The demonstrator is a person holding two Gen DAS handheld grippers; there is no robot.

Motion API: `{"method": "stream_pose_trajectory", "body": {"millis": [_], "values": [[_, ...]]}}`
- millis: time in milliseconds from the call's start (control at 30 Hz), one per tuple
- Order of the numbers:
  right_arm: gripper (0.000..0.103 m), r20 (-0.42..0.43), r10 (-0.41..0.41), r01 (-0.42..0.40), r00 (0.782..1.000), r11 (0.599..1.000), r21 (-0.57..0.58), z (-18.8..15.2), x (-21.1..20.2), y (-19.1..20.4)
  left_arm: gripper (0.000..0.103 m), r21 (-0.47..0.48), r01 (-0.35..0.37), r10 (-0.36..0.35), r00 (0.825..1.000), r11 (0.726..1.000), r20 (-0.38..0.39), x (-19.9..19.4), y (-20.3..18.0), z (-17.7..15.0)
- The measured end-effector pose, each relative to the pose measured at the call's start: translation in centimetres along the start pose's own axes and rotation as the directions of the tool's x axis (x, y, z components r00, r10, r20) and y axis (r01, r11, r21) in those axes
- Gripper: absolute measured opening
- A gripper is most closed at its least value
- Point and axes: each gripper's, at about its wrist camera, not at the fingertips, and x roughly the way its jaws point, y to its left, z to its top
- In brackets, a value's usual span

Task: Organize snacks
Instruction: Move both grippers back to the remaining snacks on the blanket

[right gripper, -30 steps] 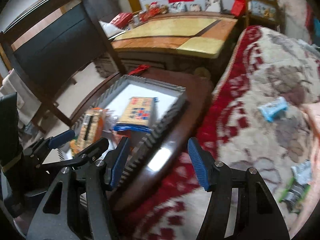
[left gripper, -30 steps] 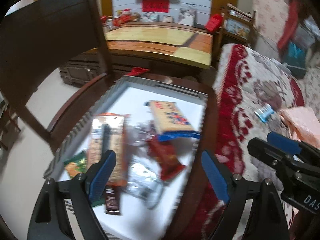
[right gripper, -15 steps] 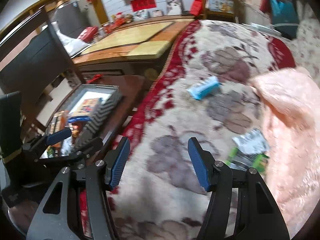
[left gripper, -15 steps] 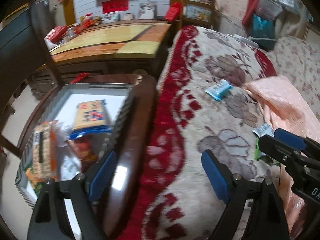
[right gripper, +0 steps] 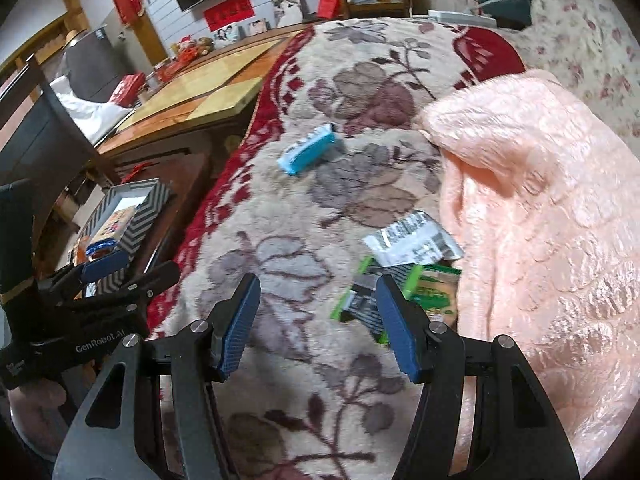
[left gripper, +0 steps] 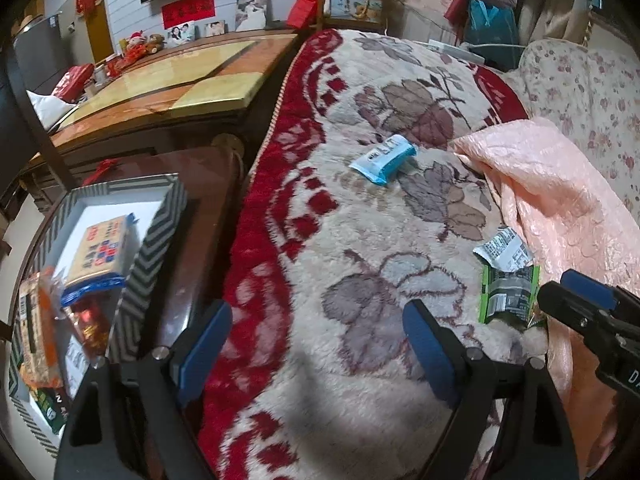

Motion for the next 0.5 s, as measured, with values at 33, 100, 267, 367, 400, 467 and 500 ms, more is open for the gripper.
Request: {"method": "stream_pose_trajectory", "body": {"millis": [33,100,267,367,400,467,500], "values": [[0.060,-0.002,-0.001,0.001,1.000,1.000,0.005,0.0,0.1,-0.3,0.089,0.004,0.001,-0.001,1.000,1.000,-0.003,0.2,-0.2,0.1],[0.060,-0.002,-0.006,0.006,1.000,1.000,0.012,0.0,0.2,-0.9,0.089,0.013,0.004,-0.004,1.000,1.000,-0.011,0.8,-0.6,0.3],[0.060,-0.009,-0.019,0.019,1.000,0.999,0.032,0.0,0.6,-2.4,0.089,0.037,0.004,-0.003,1.000,0.999,-0.019,2.1,-1.6,1.0],[0.060,-0.018,-0.023,0.024,1.000,0.999,0.044,0.1,0.9,-3.2,0.089,0.039,0.008,-0.007,1.000,0.999,-0.027,2.7,-1.9,1.4],[0.060,-0.018,-0.025,0.026,1.000,0.999,0.045,0.1,1.0,-3.4,0.089,0.040,0.009,-0.008,1.000,0.999,-0.029,3.0,-2.0,1.6],[0.060,-0.020,-0.028,0.029,0.999,0.998,0.049,0.2,1.2,-3.8,0.089,0.044,0.011,-0.010,0.999,0.999,-0.034,3.5,-2.3,1.8],[0.060,-0.021,-0.027,0.028,0.999,0.998,0.051,0.2,1.3,-3.9,0.089,0.047,0.013,-0.012,0.999,0.999,-0.035,3.7,-2.4,1.9]]}}
